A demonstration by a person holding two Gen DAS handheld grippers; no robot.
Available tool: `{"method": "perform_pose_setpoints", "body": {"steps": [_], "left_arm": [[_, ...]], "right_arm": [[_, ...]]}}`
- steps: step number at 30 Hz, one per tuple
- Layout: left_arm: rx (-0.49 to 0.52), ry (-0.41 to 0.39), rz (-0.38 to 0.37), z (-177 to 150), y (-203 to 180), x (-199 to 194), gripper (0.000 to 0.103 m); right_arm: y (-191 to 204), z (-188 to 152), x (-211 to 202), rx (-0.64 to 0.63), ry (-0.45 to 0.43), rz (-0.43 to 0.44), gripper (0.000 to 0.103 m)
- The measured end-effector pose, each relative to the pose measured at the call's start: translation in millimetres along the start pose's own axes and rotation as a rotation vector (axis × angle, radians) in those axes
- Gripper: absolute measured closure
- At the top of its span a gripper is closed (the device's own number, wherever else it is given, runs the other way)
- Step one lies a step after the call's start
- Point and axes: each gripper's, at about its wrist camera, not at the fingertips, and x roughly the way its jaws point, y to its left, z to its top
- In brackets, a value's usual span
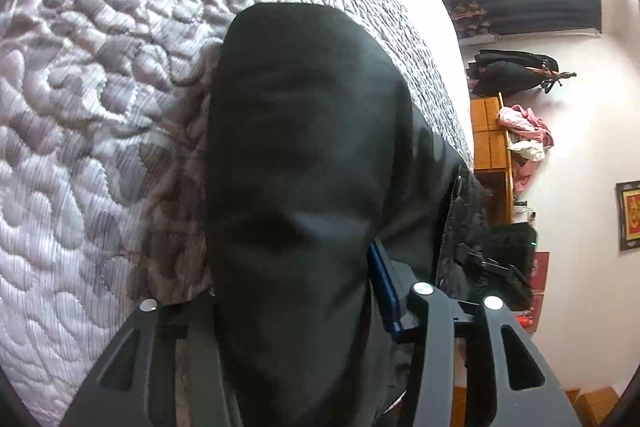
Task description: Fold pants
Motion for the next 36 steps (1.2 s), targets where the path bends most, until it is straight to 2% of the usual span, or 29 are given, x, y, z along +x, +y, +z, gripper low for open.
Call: {"method": "perform_pose_setpoints", "body": {"steps": [3,5,6,9,10,13,15,17,20,22,26,28,31,33,36], "left_arm": [[-0.017,-0.017,-0.015,-9.6,14.2,-10.4,0.039],[-0.016,-0.046,0.019,-17.2,23.1,-26.7,0.031],[-0.014,-0.074,0.040,-18.6,19.9,-34.8,0.026],[0.019,-0.216,0.107,-13.3,7.0,-74.1,0.025],[0.008,-0.231,0.062,-8.6,-0.4,-79.5,0.025],[0.057,-0.305,0.127,8.3,-25.0,-88.6,0.020],[0.060,-0.298,0.155,18.7,-32.9,-79.6,0.020],[0.054,-0.281,0.232,30.8,-40.6,-59.9,0.020],[0.014,-0.218,0.302,43.7,-33.6,-33.5,0.020],[0.015,-0.217,0.334,42.7,-25.4,-23.6,0.008],[-0.012,-0.211,0.334,42.0,-22.4,-22.3,0.007],[0.014,-0.228,0.305,32.5,-28.6,-31.3,0.008],[0.085,-0.285,0.285,-2.9,-41.0,-54.4,0.008],[0.106,-0.309,0.302,-35.7,-39.3,-63.0,0.008],[0.108,-0.316,0.348,-67.7,-32.6,-60.9,0.008]], "right_arm": [[-4.4,-2.7,-0.2,0.003,0.010,-0.027,0.028],[-1.0,-3.6,-15.4,-0.008,-0.013,-0.073,0.026],[1.6,-3.0,-30.2,-0.012,-0.044,-0.115,0.025],[14.2,0.5,-71.2,-0.052,-0.181,-0.233,0.023],[26.9,5.0,-86.2,-0.083,-0.235,-0.235,0.023],[64.3,14.8,-94.7,-0.168,-0.288,-0.190,0.023],[80.5,22.2,-77.9,-0.193,-0.257,-0.164,0.023],[81.9,31.0,-53.8,-0.183,-0.217,-0.169,0.023],[56.6,44.2,-20.7,-0.098,-0.166,-0.181,0.027],[39.1,49.1,-7.4,-0.044,-0.161,-0.204,0.038],[36.6,50.9,-11.0,-0.031,-0.147,-0.194,0.036],[51.4,37.9,-31.9,-0.071,-0.183,-0.159,0.026],[69.0,-0.4,-64.3,-0.130,-0.221,-0.074,0.026],[70.4,-26.1,-72.2,-0.142,-0.218,-0.050,0.025],[61.7,-59.1,-69.5,-0.130,-0.205,-0.038,0.025]]}}
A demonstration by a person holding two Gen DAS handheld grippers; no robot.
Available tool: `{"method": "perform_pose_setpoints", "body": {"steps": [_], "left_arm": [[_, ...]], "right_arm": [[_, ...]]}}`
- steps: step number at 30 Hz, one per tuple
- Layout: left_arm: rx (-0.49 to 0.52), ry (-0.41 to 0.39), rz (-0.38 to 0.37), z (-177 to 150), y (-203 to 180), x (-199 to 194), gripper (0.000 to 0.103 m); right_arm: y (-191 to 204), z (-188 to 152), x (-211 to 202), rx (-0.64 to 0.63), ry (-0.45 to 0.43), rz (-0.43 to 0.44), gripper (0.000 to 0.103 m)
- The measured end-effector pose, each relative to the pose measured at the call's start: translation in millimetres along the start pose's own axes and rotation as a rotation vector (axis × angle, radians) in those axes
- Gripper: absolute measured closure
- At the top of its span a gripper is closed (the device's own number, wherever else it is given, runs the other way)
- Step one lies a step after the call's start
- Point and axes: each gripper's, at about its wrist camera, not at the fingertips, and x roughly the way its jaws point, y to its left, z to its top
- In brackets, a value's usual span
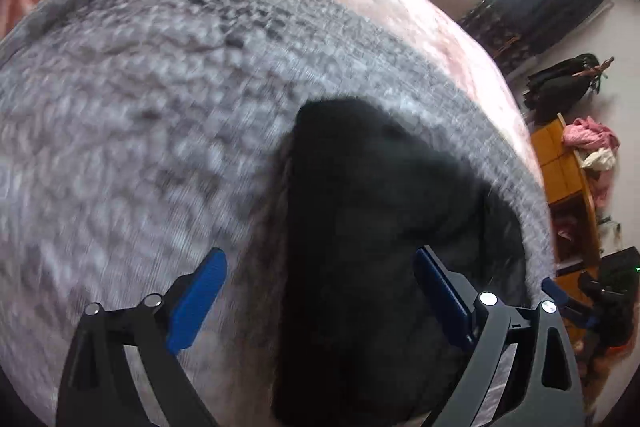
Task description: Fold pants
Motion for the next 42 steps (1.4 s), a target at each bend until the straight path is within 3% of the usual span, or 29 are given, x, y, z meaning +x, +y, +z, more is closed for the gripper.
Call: {"method": "perform_pose_setpoints", "body": {"steps": [3,4,6,8,9,12,17,20,25,34,39,42], "left_arm": [[0.004,0.029,0.052,-16.3,3.7,14.8,0.007],[0.004,0.030,0.052,-17.5,5.6,20.4,0.006],[-0.012,0.039,0.046,-20.4,8.6,24.6,0.005],[-0.044,0.034,0.019,-24.1,12.1,16.6,0.008],[-0.044,0.013,-0.001,-28.2,11.5,6.3,0.008],[-0.004,-0.045,-0.014,-44.2,6.3,-14.5,0.007],[-0.008,0.022,0.015,-57.2,9.0,11.0,0.003],[-0.017,0.007,-0.003,-57.5,9.0,3.4,0.004],[0.029,-0.072,-0.011,-79.8,1.8,-51.3,0.004],[0.190,-0.259,0.209,-172.0,-33.7,-198.1,0.004],[0.282,-0.269,0.421,-208.6,-57.8,-250.7,0.004],[0.275,-0.275,0.383,-228.0,-62.0,-277.6,0.004]], "right_arm": [[-27.2,-14.8,17.0,0.058,0.035,-0.055,0.030],[-34.8,-16.0,23.0,0.070,0.049,-0.065,0.037],[-48.8,-16.6,27.5,0.114,0.052,-0.059,0.040],[-44.2,-19.8,15.4,0.120,0.020,-0.042,0.038],[-36.3,-23.2,5.1,0.101,-0.009,-0.035,0.031],[-22.2,-33.7,-10.7,0.065,-0.047,-0.017,0.028],[-35.7,-44.9,23.6,0.087,0.035,-0.085,0.027],[-24.9,-48.2,17.3,0.077,-0.001,-0.100,0.023],[21.4,-77.8,-16.8,-0.044,-0.083,-0.219,0.012],[121.8,-211.8,-95.5,-0.251,-0.227,-0.441,0.004],[157.7,-273.9,-131.6,-0.265,-0.302,-0.502,0.003],[178.3,-304.0,-147.4,-0.273,-0.324,-0.518,0.003]]}}
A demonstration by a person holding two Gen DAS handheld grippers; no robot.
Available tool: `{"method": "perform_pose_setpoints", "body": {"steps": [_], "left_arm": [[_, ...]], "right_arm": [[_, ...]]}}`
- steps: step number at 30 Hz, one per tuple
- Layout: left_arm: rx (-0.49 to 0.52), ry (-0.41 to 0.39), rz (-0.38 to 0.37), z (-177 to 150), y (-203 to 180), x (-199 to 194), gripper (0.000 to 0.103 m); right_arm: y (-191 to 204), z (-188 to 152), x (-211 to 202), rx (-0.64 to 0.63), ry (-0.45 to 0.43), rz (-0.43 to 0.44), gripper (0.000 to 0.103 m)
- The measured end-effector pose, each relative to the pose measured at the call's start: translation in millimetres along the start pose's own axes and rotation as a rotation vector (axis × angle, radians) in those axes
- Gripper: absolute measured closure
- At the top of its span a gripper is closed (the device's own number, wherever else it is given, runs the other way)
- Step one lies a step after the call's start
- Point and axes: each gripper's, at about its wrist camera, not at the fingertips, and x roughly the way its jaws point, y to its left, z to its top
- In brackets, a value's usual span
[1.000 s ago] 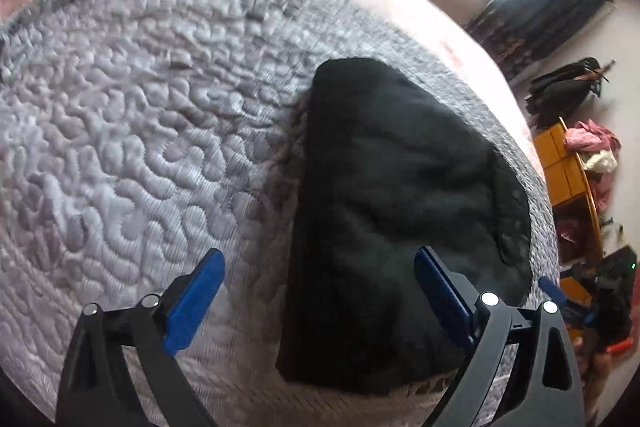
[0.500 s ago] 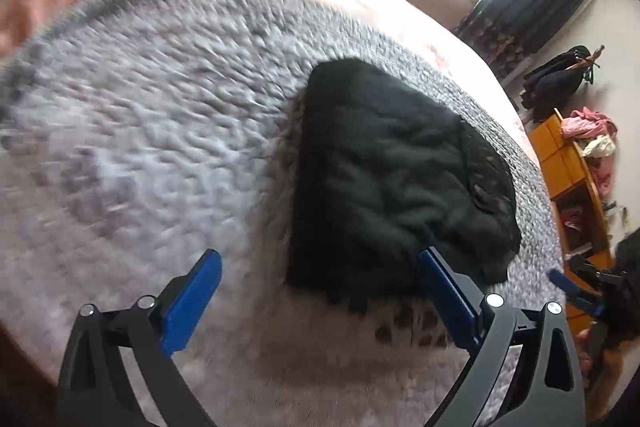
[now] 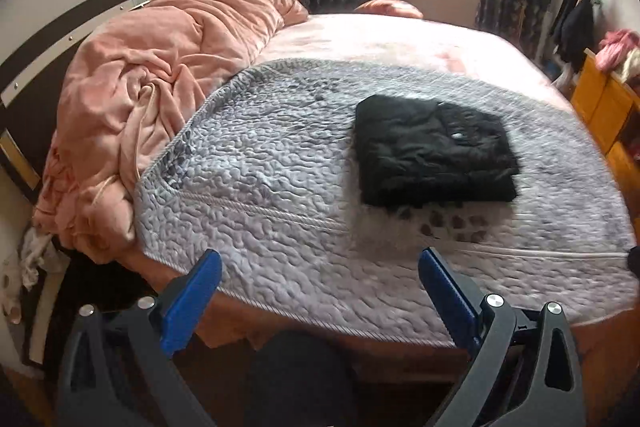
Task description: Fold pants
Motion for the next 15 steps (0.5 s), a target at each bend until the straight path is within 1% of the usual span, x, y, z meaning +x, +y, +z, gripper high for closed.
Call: {"method": "perform_pose_setpoints", "body": {"steps": [2,5,8,10,13,15], "left_arm": [[-0.026,0.000,-0.085,-7.6,3.6,-20.9,0.004],[-0.038,-0.005,-0.166,-15.3,5.1,-52.5,0.004],[-0.033,-0.062,-0.175,-20.8,2.0,-81.6,0.004],[-0.035,-0.093,-0.195,-25.4,1.2,-102.8,0.004],[-0.038,-0.131,-0.216,-30.2,0.4,-129.3,0.004],[-0.035,-0.150,-0.214,-33.0,-1.3,-143.0,0.004]], "right_arm": [[8.8,-6.2,-21.6,-0.013,-0.007,-0.009,0.003],[20.3,-7.4,-50.8,-0.028,-0.011,0.005,0.003],[29.6,-7.3,-84.0,-0.050,-0.051,-0.010,0.003],[36.8,-8.2,-101.8,-0.076,-0.072,-0.031,0.003],[43.0,-12.9,-117.2,-0.090,-0.080,-0.034,0.003],[47.1,-16.3,-124.3,-0.095,-0.086,-0.041,0.003]]}}
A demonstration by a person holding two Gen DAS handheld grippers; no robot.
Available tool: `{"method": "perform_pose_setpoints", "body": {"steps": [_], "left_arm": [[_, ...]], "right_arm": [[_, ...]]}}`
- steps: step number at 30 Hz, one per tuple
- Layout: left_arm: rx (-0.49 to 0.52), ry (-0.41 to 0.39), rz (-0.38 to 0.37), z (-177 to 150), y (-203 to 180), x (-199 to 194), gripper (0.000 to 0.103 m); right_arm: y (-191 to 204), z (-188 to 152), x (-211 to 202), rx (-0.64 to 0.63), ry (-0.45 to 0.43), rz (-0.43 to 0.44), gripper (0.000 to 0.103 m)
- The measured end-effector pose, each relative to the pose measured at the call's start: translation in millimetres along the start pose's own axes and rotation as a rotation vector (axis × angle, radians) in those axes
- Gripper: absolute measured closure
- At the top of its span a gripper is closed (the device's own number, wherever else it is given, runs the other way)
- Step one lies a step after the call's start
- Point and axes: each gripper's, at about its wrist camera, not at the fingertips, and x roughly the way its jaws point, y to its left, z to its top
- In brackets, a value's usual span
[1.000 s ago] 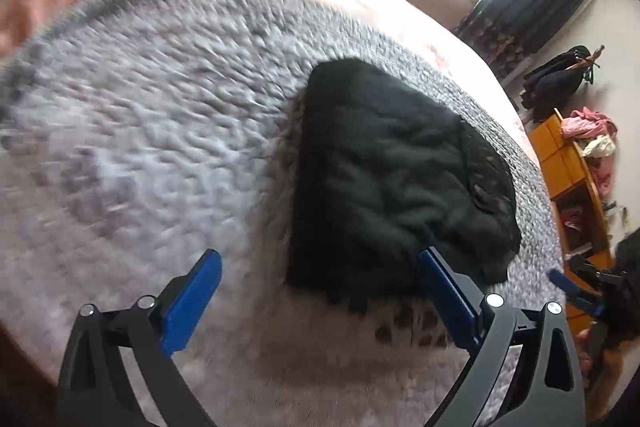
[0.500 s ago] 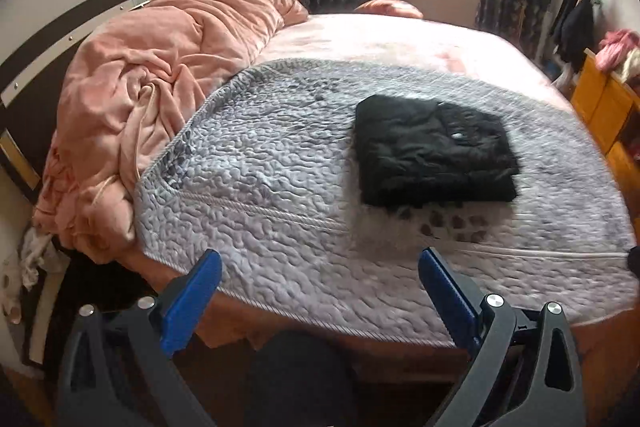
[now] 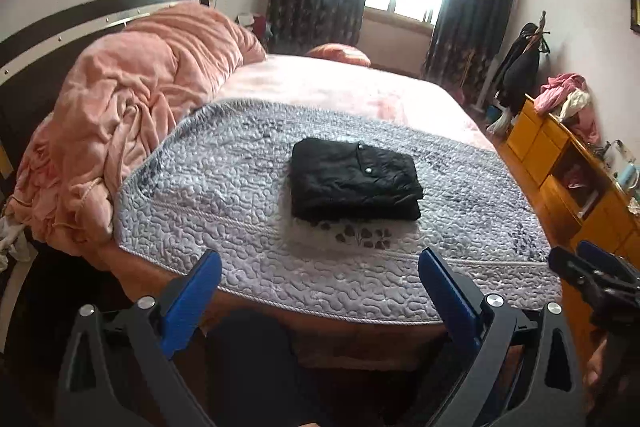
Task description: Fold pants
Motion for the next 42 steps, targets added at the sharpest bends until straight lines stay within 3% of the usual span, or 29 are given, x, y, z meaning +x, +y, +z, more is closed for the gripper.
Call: {"method": "perform_pose_setpoints", "body": {"steps": [11,15,26,39,42], "left_arm": [[0.044,-0.084,0.062,-4.8,-10.0,-46.0,0.004],[0.026,-0.083,0.043,-3.3,-6.3,-49.8,0.004],[0.028,-0.082,0.000,0.3,-7.7,-46.4,0.004],[0.031,-0.068,0.066,5.2,-8.2,-32.0,0.004],[0.026,-0.054,0.035,6.7,-7.4,-30.0,0.004]], "right_arm": [[17.5,-7.6,-22.9,-0.038,-0.041,-0.049,0.003],[19.7,-7.1,-26.6,-0.040,-0.048,-0.043,0.003],[20.3,-2.8,-16.1,-0.043,-0.035,-0.041,0.003],[26.2,4.3,-4.0,-0.056,-0.022,-0.023,0.003],[27.2,4.0,-0.9,-0.056,-0.013,-0.020,0.003]]}}
